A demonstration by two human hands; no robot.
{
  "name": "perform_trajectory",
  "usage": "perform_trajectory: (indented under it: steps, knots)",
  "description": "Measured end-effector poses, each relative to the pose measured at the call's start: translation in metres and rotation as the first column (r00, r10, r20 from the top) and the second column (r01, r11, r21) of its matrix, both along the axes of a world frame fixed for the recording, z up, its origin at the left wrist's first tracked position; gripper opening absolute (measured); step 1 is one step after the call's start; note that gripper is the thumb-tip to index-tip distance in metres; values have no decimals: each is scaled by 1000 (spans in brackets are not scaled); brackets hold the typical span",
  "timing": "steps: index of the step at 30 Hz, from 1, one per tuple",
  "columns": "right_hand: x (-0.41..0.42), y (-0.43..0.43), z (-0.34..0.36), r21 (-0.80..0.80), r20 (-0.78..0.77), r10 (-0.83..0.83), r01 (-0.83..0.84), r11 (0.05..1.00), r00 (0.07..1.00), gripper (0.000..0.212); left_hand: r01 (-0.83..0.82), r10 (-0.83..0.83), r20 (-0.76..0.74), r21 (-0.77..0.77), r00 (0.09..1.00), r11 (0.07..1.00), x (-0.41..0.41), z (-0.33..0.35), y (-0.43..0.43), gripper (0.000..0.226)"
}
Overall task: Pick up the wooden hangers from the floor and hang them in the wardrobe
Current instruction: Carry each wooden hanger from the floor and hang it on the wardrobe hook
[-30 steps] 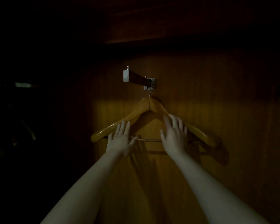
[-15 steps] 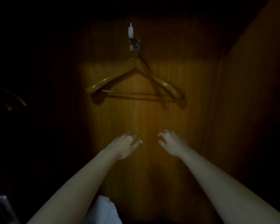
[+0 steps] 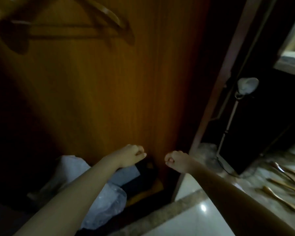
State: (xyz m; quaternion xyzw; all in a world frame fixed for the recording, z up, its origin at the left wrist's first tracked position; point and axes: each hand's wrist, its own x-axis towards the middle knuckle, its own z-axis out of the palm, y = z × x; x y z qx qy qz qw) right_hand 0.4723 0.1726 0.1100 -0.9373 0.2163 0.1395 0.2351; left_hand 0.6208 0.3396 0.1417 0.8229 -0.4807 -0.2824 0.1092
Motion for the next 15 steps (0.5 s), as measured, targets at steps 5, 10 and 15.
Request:
perform_trajectory:
  steps: [5, 10, 15]
  knots:
    - [-98, -16, -54, 5, -135, -171, 173, 985, 976, 30, 157, -152, -82, 58, 985, 986, -72, -59, -44, 36]
    - [-214, -24, -105, 50, -226, -347, 367, 929, 910, 29, 272, -246, -183, 133, 952, 953, -162, -111, -81, 35]
    - [-326, -25, -146, 122, -350, -426, 491, 862, 834, 32, 332, -272, -267, 213, 924, 919, -251, -155, -107, 33]
